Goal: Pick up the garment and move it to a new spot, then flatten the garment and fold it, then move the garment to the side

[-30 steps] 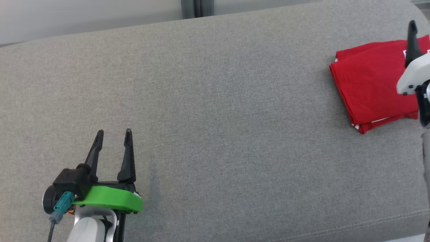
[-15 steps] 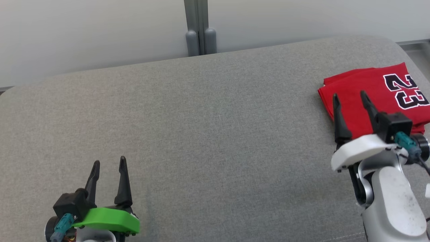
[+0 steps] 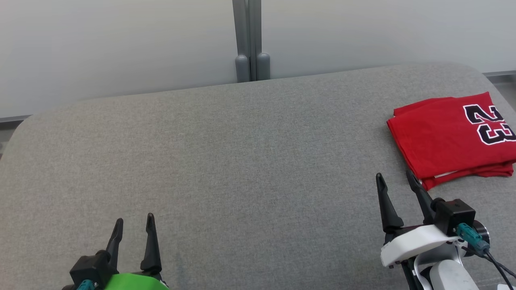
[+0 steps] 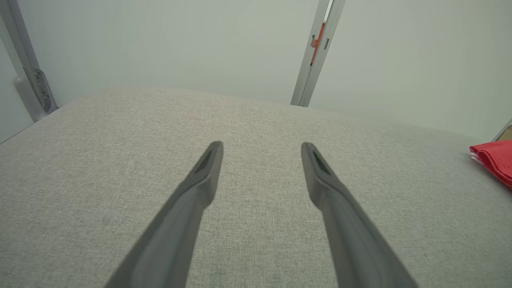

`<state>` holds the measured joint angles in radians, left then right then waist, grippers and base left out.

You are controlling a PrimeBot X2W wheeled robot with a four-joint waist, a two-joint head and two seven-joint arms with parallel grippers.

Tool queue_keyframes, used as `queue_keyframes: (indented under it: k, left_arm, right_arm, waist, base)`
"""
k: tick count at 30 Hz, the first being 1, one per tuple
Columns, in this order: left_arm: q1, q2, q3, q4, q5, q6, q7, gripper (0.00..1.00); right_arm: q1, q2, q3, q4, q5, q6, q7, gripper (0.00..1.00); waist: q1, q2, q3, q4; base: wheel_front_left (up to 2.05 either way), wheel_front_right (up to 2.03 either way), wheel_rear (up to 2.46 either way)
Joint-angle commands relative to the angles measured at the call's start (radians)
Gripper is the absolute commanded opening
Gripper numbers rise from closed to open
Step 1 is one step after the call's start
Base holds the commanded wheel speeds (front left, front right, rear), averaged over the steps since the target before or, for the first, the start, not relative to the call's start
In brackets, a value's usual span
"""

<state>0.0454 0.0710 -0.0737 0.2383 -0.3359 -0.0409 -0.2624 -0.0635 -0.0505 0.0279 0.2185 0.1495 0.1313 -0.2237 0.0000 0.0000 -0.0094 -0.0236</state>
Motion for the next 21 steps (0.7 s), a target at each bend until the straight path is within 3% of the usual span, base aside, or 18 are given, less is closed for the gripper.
queue_keyframes:
  k: [1, 20, 21]
  left_arm:
    - [0.009, -0.003, -0.001, 0.004, 0.010, 0.002, -0.003, 1.00]
    - [0.002, -0.009, 0.003, 0.021, 0.027, 0.004, -0.003, 1.00]
    - [0.000, -0.011, 0.001, 0.024, 0.021, 0.005, 0.001, 0.00]
  right_arm:
    - [0.012, -0.001, 0.003, 0.003, 0.008, -0.001, -0.009, 1.00]
    - [-0.004, 0.000, 0.006, 0.035, 0.008, -0.001, -0.028, 1.00]
    - [0.000, 0.000, 0.007, 0.038, 0.012, 0.000, -0.025, 0.00]
  waist:
    - [0.0000, 0.0000, -0.001, 0.000]
    - [0.0000, 0.0000, -0.007, 0.016]
    - [0.0000, 0.0000, -0.007, 0.016]
  base:
    - [0.00, 0.00, 0.00]
    - [0.00, 0.00, 0.00]
    - [0.00, 0.00, 0.00]
